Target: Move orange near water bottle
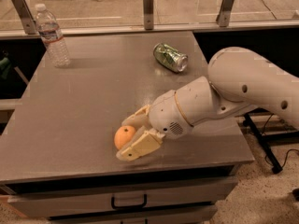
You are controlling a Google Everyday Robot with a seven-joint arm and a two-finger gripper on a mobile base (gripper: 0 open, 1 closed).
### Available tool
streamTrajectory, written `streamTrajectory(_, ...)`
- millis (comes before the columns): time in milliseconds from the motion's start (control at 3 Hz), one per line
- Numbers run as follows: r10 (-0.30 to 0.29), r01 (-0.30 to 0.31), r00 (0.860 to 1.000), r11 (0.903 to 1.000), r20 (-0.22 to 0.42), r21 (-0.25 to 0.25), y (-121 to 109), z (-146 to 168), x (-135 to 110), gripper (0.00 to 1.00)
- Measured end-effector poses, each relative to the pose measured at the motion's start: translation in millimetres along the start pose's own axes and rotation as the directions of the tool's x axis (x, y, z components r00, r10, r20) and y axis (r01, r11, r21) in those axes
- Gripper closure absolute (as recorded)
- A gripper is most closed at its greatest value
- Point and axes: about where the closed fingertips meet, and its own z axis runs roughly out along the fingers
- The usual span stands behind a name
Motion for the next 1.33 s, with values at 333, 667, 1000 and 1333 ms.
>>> streamTrajectory(333, 0.009, -0.009, 1.000, 0.9999, 0.024, 0.013, -6.0, -4.8, -0.3, 0.64)
streamTrajectory(667, 0.006, -0.009, 0.999, 0.9986, 0.050, 0.052, -16.5, -22.2, -5.4, 0.88)
streamTrajectory(1000, 0.002, -0.005, 0.999, 0.9988, 0.047, 0.049, -14.7, -20.5, -6.9, 1.00)
streamTrajectory(1333, 0.002, -0.004, 0.999, 0.9988, 0.047, 0.049, -14.7, -20.5, -6.9, 1.00)
